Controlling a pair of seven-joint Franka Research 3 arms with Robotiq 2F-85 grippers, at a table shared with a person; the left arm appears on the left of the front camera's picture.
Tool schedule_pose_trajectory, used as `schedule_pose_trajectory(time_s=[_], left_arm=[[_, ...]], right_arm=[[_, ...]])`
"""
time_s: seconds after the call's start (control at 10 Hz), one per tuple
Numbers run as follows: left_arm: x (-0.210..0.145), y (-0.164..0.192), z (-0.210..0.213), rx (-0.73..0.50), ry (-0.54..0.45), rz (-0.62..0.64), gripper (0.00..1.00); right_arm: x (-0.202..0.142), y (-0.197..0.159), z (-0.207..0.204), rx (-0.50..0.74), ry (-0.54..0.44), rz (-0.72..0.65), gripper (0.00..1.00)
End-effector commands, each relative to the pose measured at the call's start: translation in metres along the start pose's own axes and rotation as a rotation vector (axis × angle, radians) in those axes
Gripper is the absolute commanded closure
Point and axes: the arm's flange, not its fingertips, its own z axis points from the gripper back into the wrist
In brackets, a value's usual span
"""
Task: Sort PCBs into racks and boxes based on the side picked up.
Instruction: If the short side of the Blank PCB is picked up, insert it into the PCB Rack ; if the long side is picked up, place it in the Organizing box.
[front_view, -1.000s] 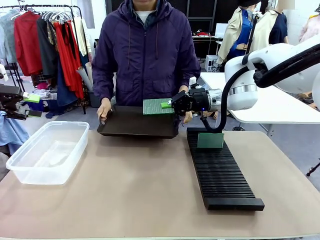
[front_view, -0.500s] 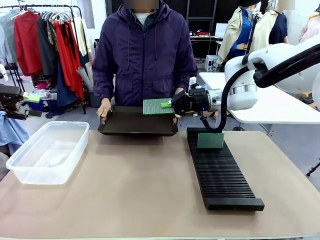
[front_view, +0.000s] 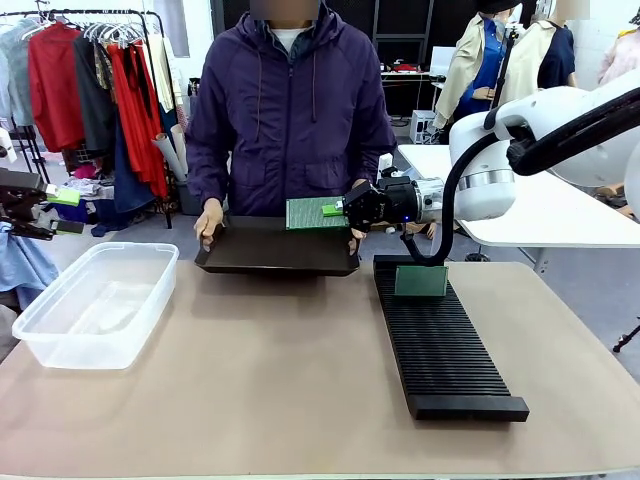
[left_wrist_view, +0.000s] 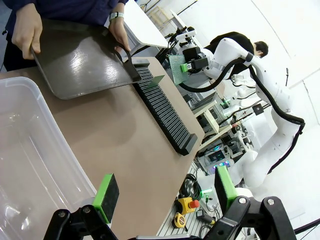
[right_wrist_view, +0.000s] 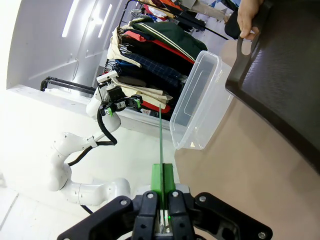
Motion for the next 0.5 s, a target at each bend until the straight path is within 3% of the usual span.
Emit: schedule_pose_trajectory(time_s=[0.0,0.4], left_arm=[[0.001,-0.002,0.001,-0.001,-0.003,-0.004,0.00],[0.001,-0.002,0.001,-0.001,-0.003,-0.004,0.00]], right_arm=[[-0.003,0.001,0.006,0.018,0.002,0.022,1.00],[-0.029,0.012,0.037,0.028,0.034,0.157,1.00]])
